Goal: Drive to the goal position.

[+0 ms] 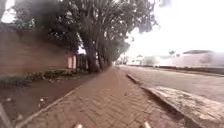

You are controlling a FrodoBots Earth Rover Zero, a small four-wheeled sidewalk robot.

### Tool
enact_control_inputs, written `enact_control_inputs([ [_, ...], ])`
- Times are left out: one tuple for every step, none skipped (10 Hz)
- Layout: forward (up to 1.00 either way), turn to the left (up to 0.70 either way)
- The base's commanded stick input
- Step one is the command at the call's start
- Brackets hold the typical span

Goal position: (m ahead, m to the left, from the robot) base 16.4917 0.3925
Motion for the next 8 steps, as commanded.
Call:
enact_control_inputs([
  [0.70,0.00],
  [0.70,0.00],
  [0.70,0.00],
  [0.70,0.00],
  [0.70,0.00],
  [0.70,0.00],
  [0.70,0.00],
  [0.70,0.00],
])
